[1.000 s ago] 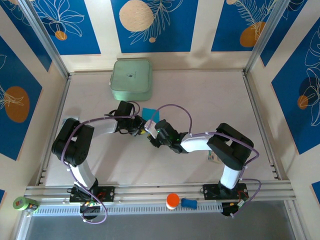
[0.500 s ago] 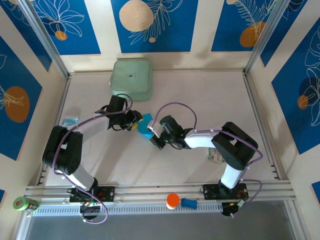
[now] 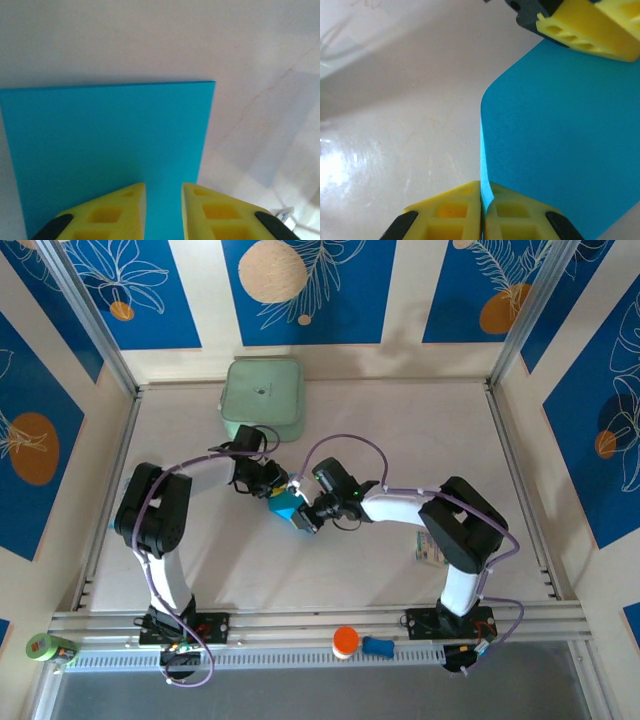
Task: Fold a paper plane with a square sheet of paper (pick it up from the middle)
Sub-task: Third fold the triangle at the center of the table.
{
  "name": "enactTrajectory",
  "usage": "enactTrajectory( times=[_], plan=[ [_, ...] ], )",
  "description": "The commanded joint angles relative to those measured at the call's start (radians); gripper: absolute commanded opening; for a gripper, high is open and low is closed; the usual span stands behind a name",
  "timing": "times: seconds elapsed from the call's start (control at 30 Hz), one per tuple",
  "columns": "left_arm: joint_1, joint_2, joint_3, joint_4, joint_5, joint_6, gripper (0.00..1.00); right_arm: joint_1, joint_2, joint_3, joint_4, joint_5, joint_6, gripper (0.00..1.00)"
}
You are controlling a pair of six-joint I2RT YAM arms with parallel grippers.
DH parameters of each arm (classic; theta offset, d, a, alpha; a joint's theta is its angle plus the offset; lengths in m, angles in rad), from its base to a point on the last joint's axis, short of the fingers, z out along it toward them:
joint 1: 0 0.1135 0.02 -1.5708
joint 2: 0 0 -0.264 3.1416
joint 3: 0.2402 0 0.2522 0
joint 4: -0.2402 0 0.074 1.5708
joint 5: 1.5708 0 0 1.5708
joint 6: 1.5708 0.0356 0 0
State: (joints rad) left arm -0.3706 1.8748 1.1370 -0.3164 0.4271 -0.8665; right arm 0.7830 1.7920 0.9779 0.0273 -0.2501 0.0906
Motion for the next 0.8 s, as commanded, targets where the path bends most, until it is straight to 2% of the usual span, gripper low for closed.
enactTrajectory(
  times=[0.0,0.3,0.57,0.77],
  plan=[
    [-0.005,0.033,0.045,-0.103,-0.025,0.078,0.22,-0.004,0.033,0.039,-0.096,-0.079,0.095,0.09],
    [-0.007,0.084,0.074,-0.177,-0.056,0.146,0.11,-0.027,0.080,0.098,-0.144,-0.042,0.153,0.08],
    [-0.009,0.105,0.076,-0.189,-0.056,0.174,0.08,-0.045,0.110,0.136,-0.191,0.030,0.175,0.08],
    [-0.011,0.110,0.078,-0.179,-0.041,0.181,0.07,-0.050,0.125,0.150,-0.204,0.031,0.178,0.07]
  ],
)
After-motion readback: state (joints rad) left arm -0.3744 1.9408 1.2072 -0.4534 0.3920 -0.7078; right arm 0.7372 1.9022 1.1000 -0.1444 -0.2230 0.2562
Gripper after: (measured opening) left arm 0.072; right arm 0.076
